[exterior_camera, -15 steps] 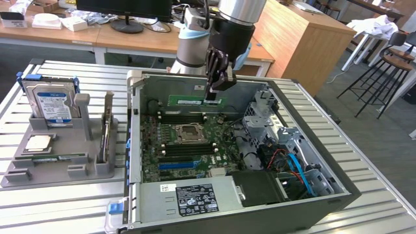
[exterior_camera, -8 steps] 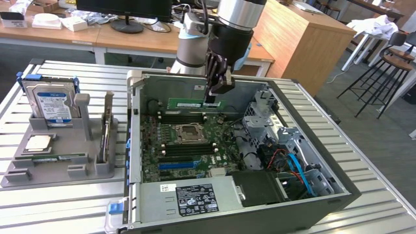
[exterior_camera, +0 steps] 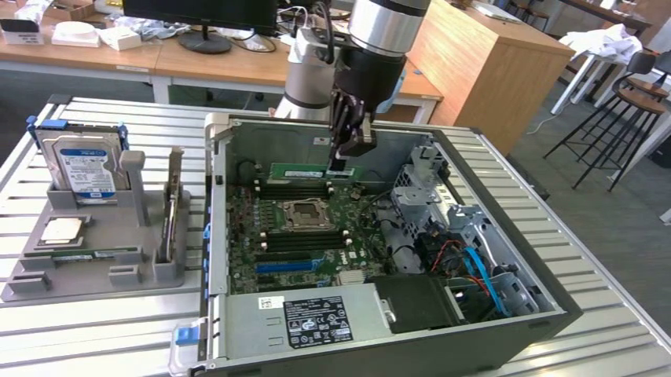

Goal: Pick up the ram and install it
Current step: 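Pick up the ram and move it above insertion slot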

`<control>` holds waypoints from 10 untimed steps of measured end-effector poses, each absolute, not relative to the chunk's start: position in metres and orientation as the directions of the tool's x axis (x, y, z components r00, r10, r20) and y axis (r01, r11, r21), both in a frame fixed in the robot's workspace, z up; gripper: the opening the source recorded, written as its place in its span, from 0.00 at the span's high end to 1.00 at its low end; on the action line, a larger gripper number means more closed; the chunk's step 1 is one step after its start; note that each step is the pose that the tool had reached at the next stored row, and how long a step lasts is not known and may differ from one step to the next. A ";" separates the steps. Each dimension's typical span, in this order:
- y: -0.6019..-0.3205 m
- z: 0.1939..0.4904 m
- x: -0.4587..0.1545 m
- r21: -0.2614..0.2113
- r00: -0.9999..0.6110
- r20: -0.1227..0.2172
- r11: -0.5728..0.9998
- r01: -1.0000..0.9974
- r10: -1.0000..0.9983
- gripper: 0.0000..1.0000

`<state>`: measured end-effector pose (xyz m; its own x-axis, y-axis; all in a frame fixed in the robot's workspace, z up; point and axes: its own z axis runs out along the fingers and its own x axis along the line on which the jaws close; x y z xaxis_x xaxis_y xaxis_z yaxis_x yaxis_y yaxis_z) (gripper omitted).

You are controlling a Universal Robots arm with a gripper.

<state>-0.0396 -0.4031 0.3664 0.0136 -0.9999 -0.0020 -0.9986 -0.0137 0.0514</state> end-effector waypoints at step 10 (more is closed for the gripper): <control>-0.403 0.356 -0.040 0.051 0.014 -0.002 -0.014 -0.999 -1.000 0.89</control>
